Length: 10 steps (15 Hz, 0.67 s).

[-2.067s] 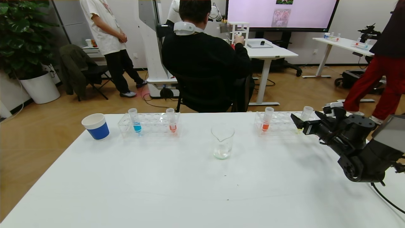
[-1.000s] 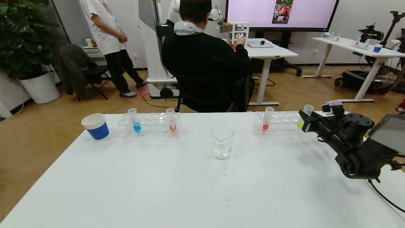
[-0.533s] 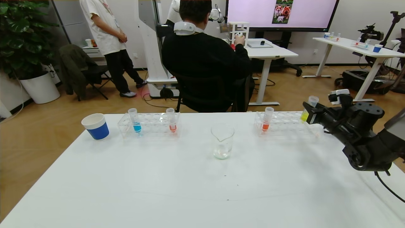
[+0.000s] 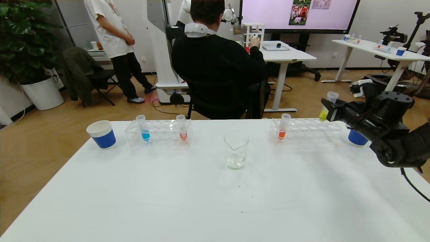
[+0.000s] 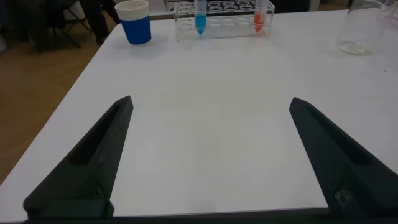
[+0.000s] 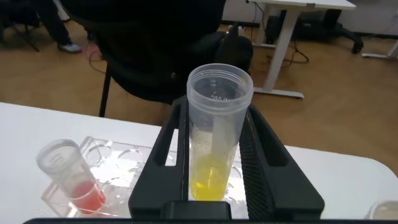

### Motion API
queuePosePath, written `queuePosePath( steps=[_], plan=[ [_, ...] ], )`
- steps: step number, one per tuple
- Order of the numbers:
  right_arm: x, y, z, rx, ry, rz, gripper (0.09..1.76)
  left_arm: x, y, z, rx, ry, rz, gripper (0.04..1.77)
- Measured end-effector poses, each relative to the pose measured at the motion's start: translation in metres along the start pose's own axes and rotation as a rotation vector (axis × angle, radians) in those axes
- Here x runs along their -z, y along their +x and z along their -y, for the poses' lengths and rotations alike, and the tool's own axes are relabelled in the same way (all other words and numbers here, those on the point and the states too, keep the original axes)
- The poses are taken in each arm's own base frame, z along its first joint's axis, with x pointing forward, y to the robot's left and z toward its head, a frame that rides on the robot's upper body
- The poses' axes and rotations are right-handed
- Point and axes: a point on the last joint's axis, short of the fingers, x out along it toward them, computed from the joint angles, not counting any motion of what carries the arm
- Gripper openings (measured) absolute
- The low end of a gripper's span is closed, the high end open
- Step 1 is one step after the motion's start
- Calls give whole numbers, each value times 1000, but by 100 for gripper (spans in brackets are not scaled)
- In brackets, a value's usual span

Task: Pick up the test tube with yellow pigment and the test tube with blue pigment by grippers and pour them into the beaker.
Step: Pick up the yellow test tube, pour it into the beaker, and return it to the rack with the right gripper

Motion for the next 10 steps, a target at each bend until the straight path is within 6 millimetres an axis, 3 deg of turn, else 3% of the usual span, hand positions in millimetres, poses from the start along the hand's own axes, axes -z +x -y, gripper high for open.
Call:
queuePosePath(
  steps=[5,7,10],
  plan=[
    [-57,9,-61,-243,-18,58,49,0,0,0,0,0,0,175],
    [-68,13,-86,-338,-76,108,49,0,0,0,0,0,0,175],
    [-66,20,-122,-439,-220,189,49,0,0,0,0,0,0,175]
  ],
)
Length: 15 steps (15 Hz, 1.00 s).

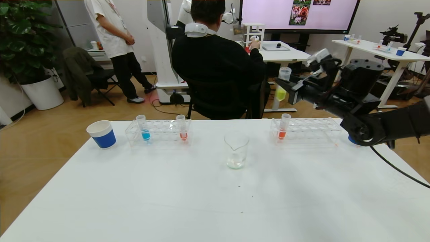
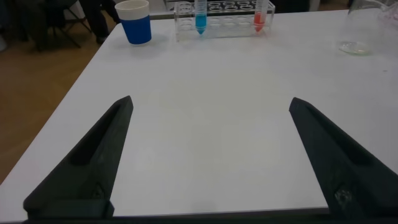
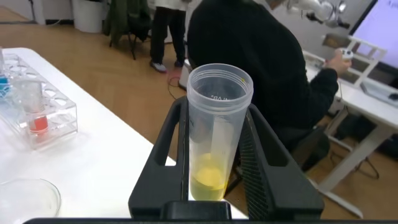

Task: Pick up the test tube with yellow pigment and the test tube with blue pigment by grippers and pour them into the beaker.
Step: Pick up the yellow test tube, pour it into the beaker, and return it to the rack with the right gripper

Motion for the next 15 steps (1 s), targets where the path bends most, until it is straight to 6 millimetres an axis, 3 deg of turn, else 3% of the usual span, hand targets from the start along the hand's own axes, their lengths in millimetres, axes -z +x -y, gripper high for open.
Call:
queuePosePath(
  steps=[5,9,15],
  plan=[
    [17,24,-51,-153,-246,72,49,0,0,0,0,0,0,175],
    [32,26,-64,-237,-390,215,49,0,0,0,0,0,0,175],
    [60,25,-71,-331,-672,277,49,0,0,0,0,0,0,175]
  ],
)
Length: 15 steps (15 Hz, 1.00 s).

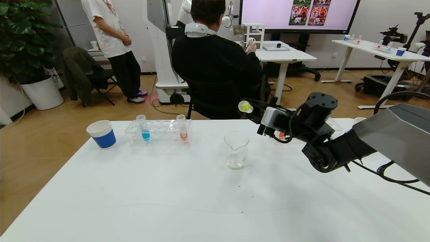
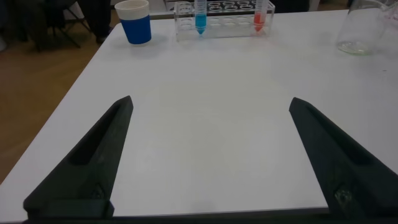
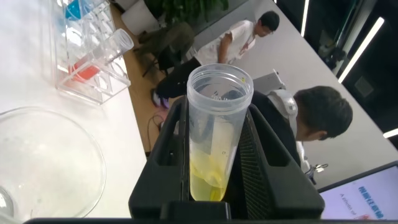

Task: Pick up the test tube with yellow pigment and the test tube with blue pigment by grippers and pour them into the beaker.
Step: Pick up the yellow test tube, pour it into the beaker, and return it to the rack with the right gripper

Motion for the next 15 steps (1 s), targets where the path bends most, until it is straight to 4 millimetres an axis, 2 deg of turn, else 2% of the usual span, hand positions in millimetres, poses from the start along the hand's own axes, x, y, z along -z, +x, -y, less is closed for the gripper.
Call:
queuePosePath(
  steps=[7,15],
  plan=[
    [12,3,-7,-65,-227,84,49,0,0,0,0,0,0,175],
    [28,7,-19,-115,-338,176,49,0,0,0,0,0,0,175]
  ],
)
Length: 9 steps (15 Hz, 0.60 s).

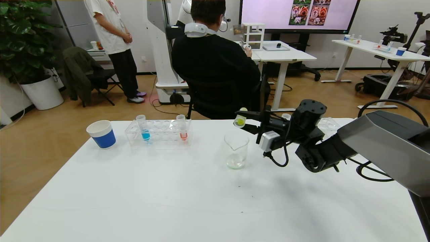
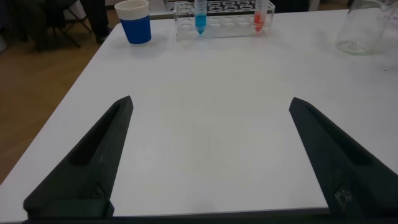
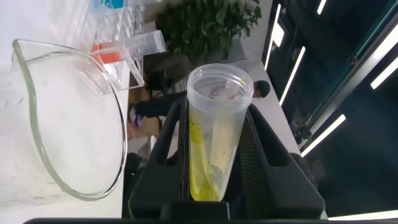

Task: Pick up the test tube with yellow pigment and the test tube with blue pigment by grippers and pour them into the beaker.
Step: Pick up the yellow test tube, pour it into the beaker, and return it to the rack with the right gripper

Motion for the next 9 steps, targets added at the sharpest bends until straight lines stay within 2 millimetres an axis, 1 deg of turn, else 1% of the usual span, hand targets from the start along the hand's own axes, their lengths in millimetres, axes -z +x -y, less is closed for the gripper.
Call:
queuePosePath(
  steps=[4,9],
  plan=[
    [2,-1,-2,-14,-49,34,49,0,0,0,0,0,0,175],
    [6,-2,4,2,-123,32,49,0,0,0,0,0,0,175]
  ],
)
